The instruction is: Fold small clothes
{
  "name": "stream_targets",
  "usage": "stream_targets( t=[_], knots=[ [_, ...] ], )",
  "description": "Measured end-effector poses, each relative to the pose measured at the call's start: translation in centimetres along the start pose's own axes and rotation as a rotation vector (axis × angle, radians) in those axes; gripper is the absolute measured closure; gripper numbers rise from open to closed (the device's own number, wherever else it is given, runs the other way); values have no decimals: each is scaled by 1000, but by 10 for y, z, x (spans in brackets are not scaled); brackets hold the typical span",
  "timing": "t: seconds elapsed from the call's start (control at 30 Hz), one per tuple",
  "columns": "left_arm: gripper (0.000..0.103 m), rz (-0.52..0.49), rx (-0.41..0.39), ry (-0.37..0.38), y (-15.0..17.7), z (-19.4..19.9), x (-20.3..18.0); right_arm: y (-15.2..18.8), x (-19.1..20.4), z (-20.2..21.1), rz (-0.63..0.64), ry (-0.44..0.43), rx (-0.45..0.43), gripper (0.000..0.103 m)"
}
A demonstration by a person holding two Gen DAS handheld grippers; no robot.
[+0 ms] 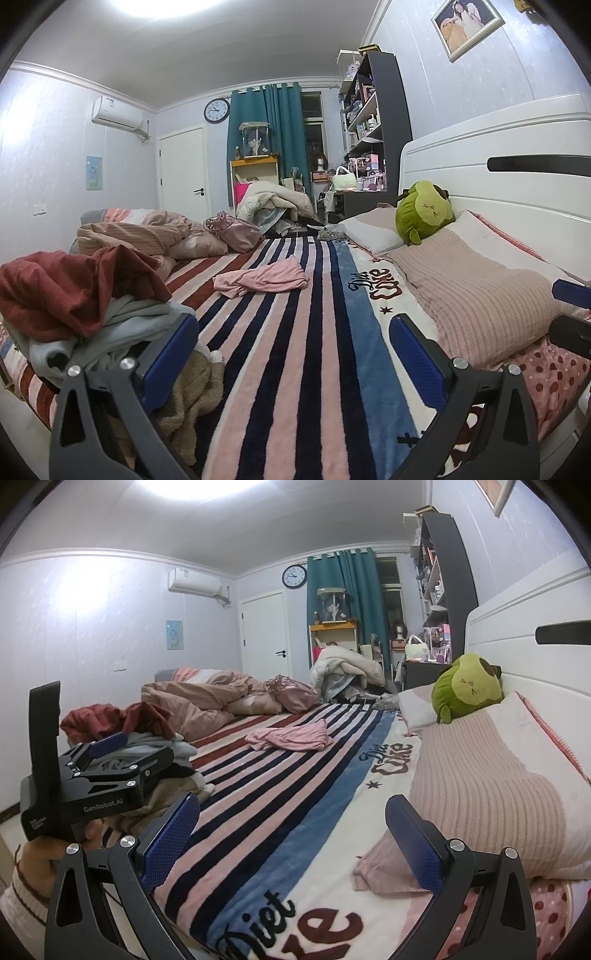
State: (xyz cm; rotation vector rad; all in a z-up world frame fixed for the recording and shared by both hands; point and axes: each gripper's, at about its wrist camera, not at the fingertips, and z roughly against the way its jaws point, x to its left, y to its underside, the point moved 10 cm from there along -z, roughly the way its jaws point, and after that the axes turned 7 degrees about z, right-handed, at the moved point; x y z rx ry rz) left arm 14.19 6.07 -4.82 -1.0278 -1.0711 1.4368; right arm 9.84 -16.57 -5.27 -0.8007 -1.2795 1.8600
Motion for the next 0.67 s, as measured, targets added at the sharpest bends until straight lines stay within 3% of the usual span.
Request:
stream_targets(
  t=[0.67],
  knots=[
    [1,-4,3,3,2,-1,3,1,-2,0,-11,3,0,2]
  ],
)
